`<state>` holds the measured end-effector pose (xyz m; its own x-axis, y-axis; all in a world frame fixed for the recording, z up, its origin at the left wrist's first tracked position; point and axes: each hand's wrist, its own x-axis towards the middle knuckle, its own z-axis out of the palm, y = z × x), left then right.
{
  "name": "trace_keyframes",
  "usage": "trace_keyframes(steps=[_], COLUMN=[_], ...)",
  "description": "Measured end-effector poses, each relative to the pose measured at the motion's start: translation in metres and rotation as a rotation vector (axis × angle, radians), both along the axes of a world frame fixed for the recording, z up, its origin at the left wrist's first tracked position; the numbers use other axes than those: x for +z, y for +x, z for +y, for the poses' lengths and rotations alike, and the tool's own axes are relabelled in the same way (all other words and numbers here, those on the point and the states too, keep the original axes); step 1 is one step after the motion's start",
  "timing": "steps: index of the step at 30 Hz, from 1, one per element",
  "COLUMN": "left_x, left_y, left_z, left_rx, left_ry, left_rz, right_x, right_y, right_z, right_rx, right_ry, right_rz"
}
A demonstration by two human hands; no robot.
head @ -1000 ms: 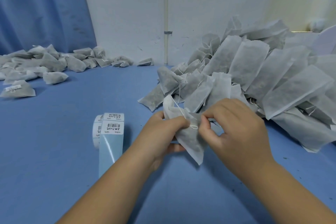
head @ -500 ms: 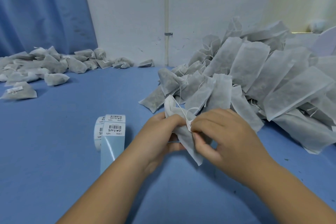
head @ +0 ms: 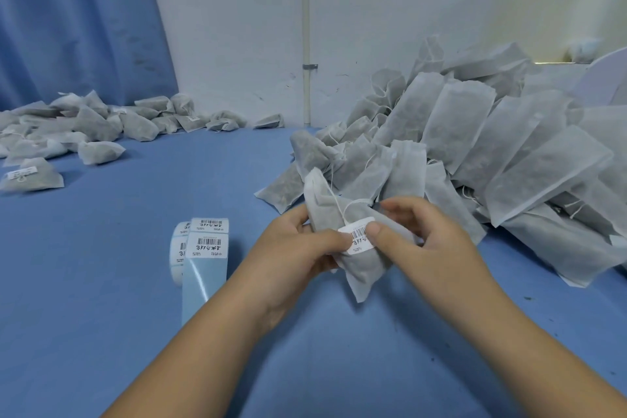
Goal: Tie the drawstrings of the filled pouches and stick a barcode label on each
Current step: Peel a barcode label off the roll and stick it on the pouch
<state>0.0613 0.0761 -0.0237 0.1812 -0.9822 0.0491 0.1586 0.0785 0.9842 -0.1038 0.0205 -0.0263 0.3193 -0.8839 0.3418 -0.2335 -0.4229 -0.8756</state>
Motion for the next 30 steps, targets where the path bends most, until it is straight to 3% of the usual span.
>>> trace_keyframes(steps=[3, 5, 13, 19, 30], left_x=[-0.001, -0.002, -0.009, -0.005, 0.003], left_y=[0.000, 0.000, 0.000, 0.000, -0.006], left_z=[0.001, 0.001, 0.000, 0.002, 0.008], left_rx=[-0.036, -0.058, -0.088, -0.112, 0.043], left_ry=[-0.039, -0.054, -0.028, -0.046, -0.052], left_rz=[-0.056, -0.073, -0.113, 0.007, -0.027], right_x=[0.001, 0.003, -0.002, 0.000, 0.003], right_y=[-0.001, -0.002, 0.001, -0.002, -0.002], right_z=[-0.001, 0.001, 0.002, 0.003, 0.002], right_rx=[0.119, 0.158, 0.106, 0.200, 0.348], right_ry=[0.259, 0.323, 0.348, 0.305, 0.386], right_rz=[-0.055, -0.116, -0.140, -0.142, -0.201])
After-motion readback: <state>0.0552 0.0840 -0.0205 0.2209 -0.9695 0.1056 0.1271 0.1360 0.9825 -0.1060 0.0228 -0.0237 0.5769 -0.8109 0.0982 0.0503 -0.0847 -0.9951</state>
